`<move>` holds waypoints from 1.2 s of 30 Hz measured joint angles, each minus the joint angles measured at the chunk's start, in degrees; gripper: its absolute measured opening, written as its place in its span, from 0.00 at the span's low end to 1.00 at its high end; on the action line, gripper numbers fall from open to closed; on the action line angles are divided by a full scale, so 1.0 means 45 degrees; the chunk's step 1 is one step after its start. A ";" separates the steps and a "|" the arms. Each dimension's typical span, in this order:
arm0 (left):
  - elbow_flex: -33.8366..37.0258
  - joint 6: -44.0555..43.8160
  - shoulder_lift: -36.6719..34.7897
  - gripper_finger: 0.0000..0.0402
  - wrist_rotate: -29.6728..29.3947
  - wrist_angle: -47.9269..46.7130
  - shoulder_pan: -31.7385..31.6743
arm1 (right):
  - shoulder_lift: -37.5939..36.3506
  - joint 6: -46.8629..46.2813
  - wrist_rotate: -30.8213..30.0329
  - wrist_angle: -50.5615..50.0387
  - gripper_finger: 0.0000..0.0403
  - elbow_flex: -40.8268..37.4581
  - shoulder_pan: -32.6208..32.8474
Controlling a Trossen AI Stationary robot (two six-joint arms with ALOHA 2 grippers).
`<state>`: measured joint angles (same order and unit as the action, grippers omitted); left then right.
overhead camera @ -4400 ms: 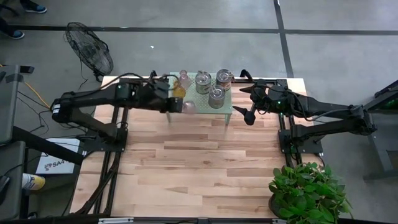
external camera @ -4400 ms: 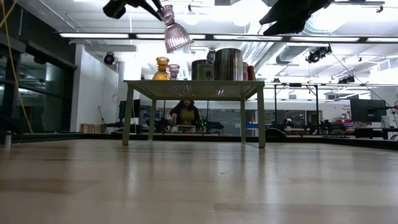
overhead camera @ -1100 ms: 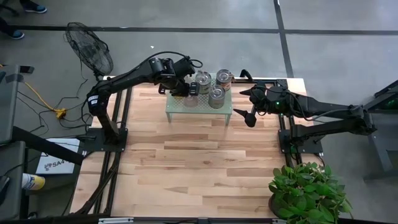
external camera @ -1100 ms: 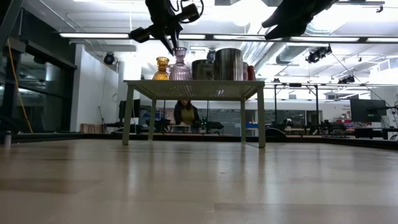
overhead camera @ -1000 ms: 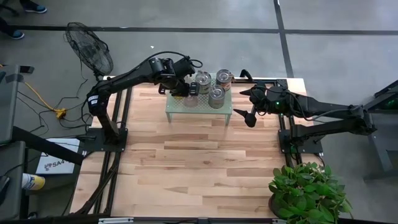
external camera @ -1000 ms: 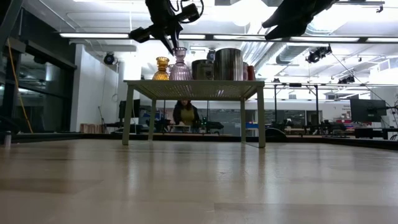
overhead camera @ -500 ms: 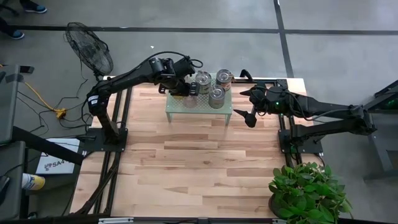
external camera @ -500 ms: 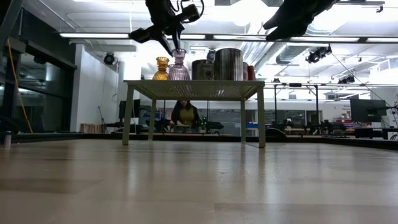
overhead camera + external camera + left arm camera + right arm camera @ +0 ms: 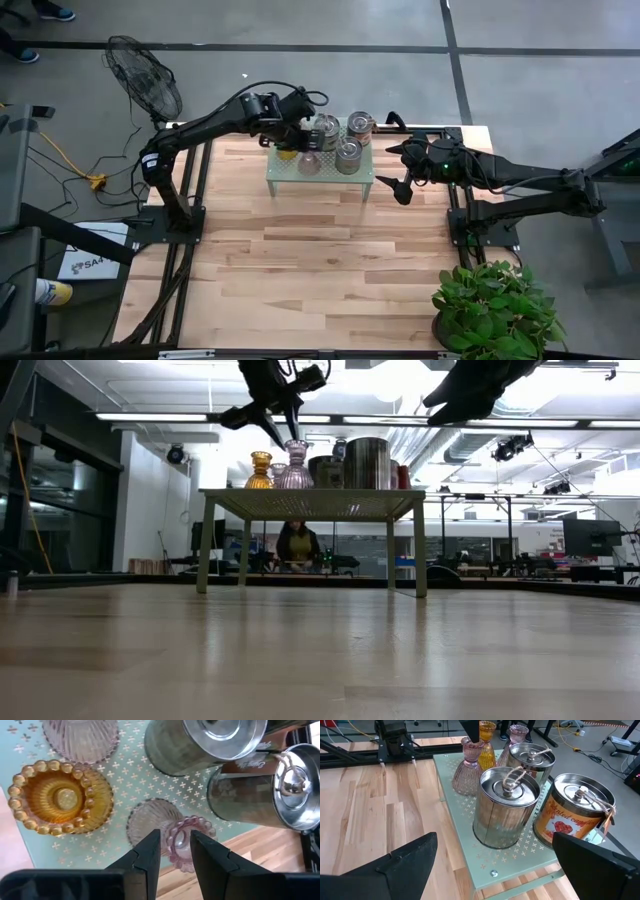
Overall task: Pick & Place candle stick holders
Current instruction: Put the pink glass candle holder on the shelf, then return to Home Position
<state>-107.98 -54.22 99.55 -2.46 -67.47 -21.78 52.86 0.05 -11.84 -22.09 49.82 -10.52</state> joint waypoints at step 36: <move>0.0005 0.2930 -0.0030 0.26 -0.1180 0.1310 0.0005 | -0.0004 -0.0068 -0.0335 -0.0281 0.97 0.0000 0.0001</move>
<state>-107.96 -41.03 99.41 -7.77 -61.58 -21.76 52.84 -0.25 -13.34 -23.35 49.82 -10.52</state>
